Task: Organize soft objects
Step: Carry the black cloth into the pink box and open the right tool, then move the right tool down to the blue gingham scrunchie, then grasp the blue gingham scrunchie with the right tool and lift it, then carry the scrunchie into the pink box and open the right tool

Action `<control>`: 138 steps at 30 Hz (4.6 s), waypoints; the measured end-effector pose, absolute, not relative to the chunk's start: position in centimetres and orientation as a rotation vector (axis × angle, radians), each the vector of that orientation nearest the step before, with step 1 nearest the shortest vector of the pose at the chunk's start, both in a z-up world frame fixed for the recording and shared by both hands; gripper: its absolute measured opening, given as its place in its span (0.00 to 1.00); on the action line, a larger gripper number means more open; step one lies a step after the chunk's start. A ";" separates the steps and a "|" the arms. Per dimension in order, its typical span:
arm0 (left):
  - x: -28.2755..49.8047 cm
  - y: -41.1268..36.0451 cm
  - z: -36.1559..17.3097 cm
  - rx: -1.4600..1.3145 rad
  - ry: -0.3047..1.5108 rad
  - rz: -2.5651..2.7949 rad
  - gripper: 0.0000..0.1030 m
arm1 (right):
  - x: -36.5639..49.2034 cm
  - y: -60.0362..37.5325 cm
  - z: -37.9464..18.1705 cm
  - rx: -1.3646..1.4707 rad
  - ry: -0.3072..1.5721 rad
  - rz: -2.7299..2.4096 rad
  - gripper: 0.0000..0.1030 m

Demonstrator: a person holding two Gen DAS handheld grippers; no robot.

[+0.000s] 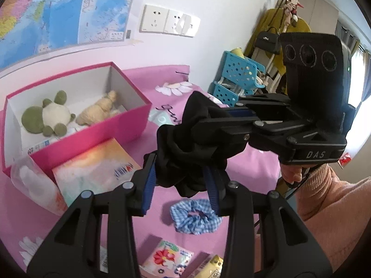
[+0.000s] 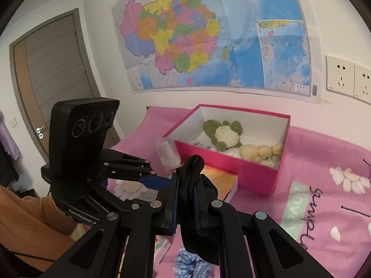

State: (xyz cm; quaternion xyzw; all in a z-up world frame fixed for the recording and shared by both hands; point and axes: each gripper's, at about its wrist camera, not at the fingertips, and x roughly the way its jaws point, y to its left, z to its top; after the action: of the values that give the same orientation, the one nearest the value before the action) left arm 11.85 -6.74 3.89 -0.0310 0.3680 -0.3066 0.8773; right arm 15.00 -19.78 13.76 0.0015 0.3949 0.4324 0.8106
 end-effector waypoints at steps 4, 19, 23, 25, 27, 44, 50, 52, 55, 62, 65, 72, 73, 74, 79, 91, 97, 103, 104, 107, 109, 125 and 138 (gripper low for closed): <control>13.3 -6.3 4.6 -0.083 0.758 -0.616 0.40 | 16.4 -19.5 13.7 0.002 0.838 0.919 0.10; 19.6 -4.7 8.2 -0.105 0.719 -0.480 0.40 | 23.1 -17.3 16.0 -0.024 0.738 0.919 0.10; 21.7 -4.4 8.2 -0.103 0.735 -0.428 0.40 | 25.6 -16.8 15.2 0.002 0.747 0.905 0.10; 22.9 -4.4 7.9 -0.104 0.747 -0.401 0.40 | 26.7 -16.5 14.7 0.011 0.753 0.902 0.10; 23.8 -4.3 7.4 -0.105 0.761 -0.380 0.40 | 27.9 -16.3 13.9 0.022 0.766 0.892 0.10; 26.8 -4.5 2.7 -0.075 0.891 -0.271 0.40 | 32.4 -16.3 5.7 -0.046 0.996 0.658 0.32; 25.2 -4.2 3.6 -0.075 0.857 -0.278 0.40 | 30.8 -16.8 6.5 -0.079 0.970 0.660 0.32; 24.1 -3.9 4.0 -0.077 0.838 -0.283 0.40 | 30.1 -17.4 6.9 -0.064 0.970 0.663 0.32; 21.8 -3.4 4.7 -0.082 0.809 -0.328 0.41 | 28.6 -18.9 8.0 -0.024 0.957 0.694 0.32; 15.3 -3.7 5.5 -0.059 0.758 -0.451 0.49 | 22.1 -21.2 10.4 -0.002 0.947 0.838 0.41; 13.4 -4.3 4.5 -0.055 0.781 -0.501 0.49 | 19.0 -21.5 10.0 -0.040 0.977 0.870 0.43; 10.9 -5.8 0.3 -0.053 0.888 -0.554 0.49 | 13.4 -21.4 5.7 -0.122 1.126 0.896 0.45; 10.6 -6.0 -0.3 -0.056 0.902 -0.560 0.49 | 12.7 -21.4 4.9 -0.122 1.151 0.892 0.45; 10.5 -6.3 -1.0 -0.057 0.923 -0.565 0.49 | 12.3 -21.5 4.3 -0.120 1.171 0.888 0.45; 10.0 -7.2 -4.2 -0.060 1.012 -0.579 0.49 | 10.8 -21.3 2.1 -0.125 1.226 0.858 0.45; 10.6 -8.4 -7.3 -0.079 1.108 -0.592 0.49 | 10.2 -21.0 0.7 -0.118 1.239 0.827 0.24; 10.7 -8.8 -7.2 -0.086 1.106 -0.612 0.49 | 10.1 -20.9 1.2 -0.124 1.209 0.831 0.11; 11.0 -8.8 -6.4 -0.130 1.079 -0.649 0.33 | 10.4 -21.2 2.7 -0.087 1.168 0.853 0.09; 11.0 -8.8 -6.2 -0.138 1.075 -0.657 0.30 | 10.5 -21.3 2.9 -0.085 1.160 0.852 0.09; 11.2 -8.6 -5.5 -0.157 1.055 -0.668 0.30 | 10.8 -21.4 3.8 -0.071 1.135 0.858 0.08; 11.4 -8.6 -5.0 -0.164 1.039 -0.669 0.30 | 11.0 -21.5 4.3 -0.065 1.122 0.860 0.08; 14.4 -6.3 2.3 -0.145 0.843 -0.608 0.30 | 15.9 -20.0 10.4 -0.103 0.923 0.888 0.08; 21.3 -4.6 6.8 -0.124 0.762 -0.500 0.30 | 24.9 -17.6 12.8 -0.043 0.838 0.889 0.08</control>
State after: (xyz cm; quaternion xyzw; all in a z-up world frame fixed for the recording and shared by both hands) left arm 21.34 -4.61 6.80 -0.0597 0.3678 -0.2412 0.8961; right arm 24.88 -17.58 12.80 -0.0203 0.3933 0.4172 0.8191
